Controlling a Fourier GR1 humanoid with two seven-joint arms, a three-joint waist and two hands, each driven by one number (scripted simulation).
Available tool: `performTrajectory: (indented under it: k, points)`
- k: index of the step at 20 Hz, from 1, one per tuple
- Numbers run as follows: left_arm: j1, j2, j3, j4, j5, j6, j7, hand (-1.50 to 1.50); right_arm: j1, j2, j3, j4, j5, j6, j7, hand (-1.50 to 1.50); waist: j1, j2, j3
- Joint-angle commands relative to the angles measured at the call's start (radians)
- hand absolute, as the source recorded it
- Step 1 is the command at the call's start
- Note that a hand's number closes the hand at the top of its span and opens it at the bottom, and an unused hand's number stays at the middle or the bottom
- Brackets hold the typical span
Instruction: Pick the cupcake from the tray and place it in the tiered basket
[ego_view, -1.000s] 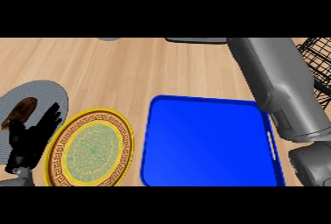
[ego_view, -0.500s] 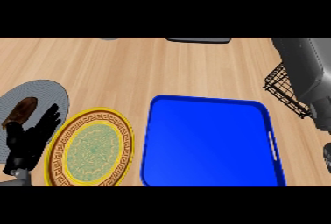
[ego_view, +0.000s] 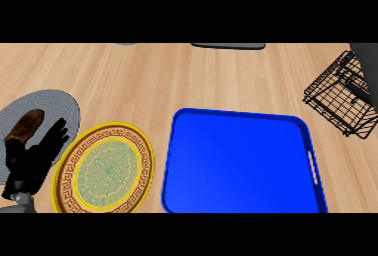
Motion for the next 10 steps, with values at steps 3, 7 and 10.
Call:
performTrajectory:
  k: [3, 7, 10]
  points:
    - [0.003, 0.0, -0.001, -0.006, 0.0, -0.003, -0.001, 0.0, 0.063, -0.127, 0.123, 0.156, 0.167, 0.146, -0.028, 1.5, -0.013, 0.008, -0.01]
    - [0.002, -0.008, -0.008, -0.002, -0.015, 0.009, -0.008, 0.0, -0.03, -0.212, 0.174, 0.197, 0.218, 0.308, -0.048, 1.5, 0.0, -0.001, -0.004]
    - [-0.007, -0.014, -0.003, -0.008, -0.01, 0.018, 0.009, 0.0, -0.042, -0.226, 0.213, 0.224, 0.252, 0.383, -0.122, 1.5, -0.005, -0.004, -0.003]
